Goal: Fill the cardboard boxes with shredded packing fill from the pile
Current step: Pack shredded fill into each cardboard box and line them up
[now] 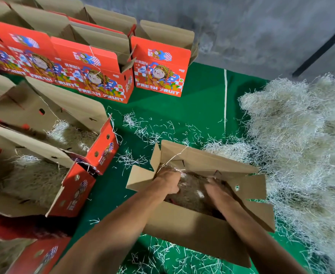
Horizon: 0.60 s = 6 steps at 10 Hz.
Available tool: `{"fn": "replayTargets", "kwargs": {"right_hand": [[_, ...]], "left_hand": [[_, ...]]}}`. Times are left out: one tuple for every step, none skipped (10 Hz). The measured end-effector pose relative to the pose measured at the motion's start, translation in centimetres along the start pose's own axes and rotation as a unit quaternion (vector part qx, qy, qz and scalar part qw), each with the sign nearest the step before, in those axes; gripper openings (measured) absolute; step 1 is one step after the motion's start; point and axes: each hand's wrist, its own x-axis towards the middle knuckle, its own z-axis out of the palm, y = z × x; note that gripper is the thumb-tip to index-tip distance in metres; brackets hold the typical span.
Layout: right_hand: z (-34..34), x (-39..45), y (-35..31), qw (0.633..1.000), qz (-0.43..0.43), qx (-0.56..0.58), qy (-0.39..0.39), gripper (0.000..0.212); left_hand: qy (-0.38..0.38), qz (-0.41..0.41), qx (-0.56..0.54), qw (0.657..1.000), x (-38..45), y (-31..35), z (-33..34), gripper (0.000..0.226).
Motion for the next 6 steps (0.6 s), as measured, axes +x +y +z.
{"fn": "replayTargets", "kwargs": {"right_hand": [[0.2,-0.3,0.1,0.993,0.012,-0.06,-0.105,0.066],[0.1,-0.4,-0.1,0.996,0.008,-0.071,-0.055,0.054],[0.1,-0.9,-0.3,0.996,-0.013,-0.09,-0.018,0.045],[-0.2,-2.8,-0.6,0.994,-0.029,-0.095,-0.056,0.045],[-1.2,-4.2,-0.4,0.999,0.006,-0.039,0.02,0.039],[-3.9,-4.8,-1.4,0.993,0.008,0.026,0.114,0.023]], "left_hand": [[-0.012,-0.018,0.08,0.997,-0.2,0.1,0.8,0.068],[-0.041,-0.009,0.043,0.998,-0.1,-0.1,1.0,0.066],[-0.02,-0.015,0.013,1.0,-0.3,-0.4,0.1,0.053],[-0.053,-0.021,-0.028,0.998,-0.8,0.1,-0.6,0.048],[-0.058,-0.018,-0.05,0.997,-1.3,0.3,-1.6,0.045],[-0.039,-0.02,-0.067,0.997,-2.5,0.3,-2.6,0.03]]}}
